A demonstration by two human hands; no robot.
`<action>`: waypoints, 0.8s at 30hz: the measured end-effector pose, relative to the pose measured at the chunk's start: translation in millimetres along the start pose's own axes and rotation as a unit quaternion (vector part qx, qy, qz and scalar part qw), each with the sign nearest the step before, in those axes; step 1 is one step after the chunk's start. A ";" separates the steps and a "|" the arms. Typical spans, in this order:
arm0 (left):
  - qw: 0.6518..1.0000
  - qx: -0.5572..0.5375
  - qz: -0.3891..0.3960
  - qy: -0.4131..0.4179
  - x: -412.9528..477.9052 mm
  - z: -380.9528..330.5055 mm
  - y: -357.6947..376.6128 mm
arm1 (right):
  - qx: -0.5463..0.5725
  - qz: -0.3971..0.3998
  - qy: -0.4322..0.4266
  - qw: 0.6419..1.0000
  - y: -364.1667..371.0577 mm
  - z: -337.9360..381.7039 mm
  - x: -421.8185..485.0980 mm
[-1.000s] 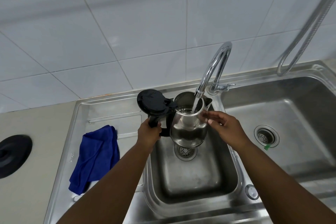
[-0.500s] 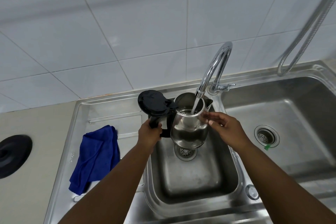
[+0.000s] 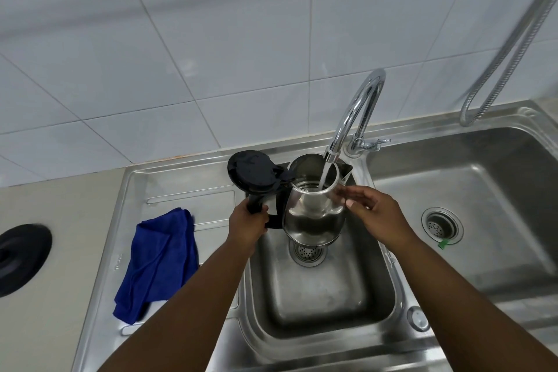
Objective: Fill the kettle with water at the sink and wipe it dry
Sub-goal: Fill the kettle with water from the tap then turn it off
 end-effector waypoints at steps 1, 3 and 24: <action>1.000 -0.002 -0.001 -0.001 0.1 0.1 -0.3 | 0.003 -0.001 0.002 1.000 -0.2 -1.0 0.3; 1.000 -0.003 -0.001 -0.005 0.3 0.6 -1.1 | 0.006 -0.009 0.014 1.000 -2.7 -5.7 1.7; 1.000 -0.003 0.007 -0.004 1.6 5.5 -3.4 | -0.378 -0.077 -0.046 0.921 -45.7 31.1 44.4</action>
Point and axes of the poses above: each hand's wrist, its own x-axis towards the middle knuckle, its own y-axis out of the palm, z = x × y, the point moved 10 cm from there along x, towards the middle knuckle, and after that the axes turned 3 degrees about z, right-handed, at the moved point
